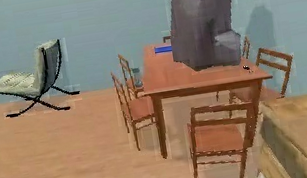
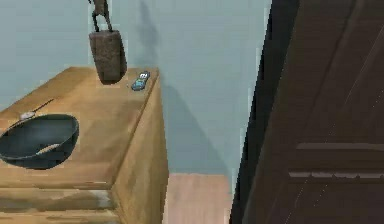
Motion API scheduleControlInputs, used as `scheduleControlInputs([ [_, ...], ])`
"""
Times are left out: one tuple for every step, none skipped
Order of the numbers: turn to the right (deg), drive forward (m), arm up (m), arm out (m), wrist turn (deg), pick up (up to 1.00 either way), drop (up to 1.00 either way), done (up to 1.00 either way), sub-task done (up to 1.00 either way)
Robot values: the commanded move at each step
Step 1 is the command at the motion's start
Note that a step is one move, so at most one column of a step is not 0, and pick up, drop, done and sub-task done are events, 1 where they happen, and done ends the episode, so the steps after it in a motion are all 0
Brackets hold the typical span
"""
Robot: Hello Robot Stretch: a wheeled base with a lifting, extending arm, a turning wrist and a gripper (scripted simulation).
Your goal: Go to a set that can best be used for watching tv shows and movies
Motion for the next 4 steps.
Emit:
scheduleControlInputs([
  [-45.0,0.0,0.0,0.0,0.0,0.0,0.0,0.0,0.0],
  [0.0,1.0,0.0,0.0,0.0,0.0,0.0,0.0,0.0],
  [0.0,1.0,0.0,0.0,0.0,0.0,0.0,0.0,0.0],
  [0.0,1.0,0.0,0.0,0.0,0.0,0.0,0.0,0.0],
])
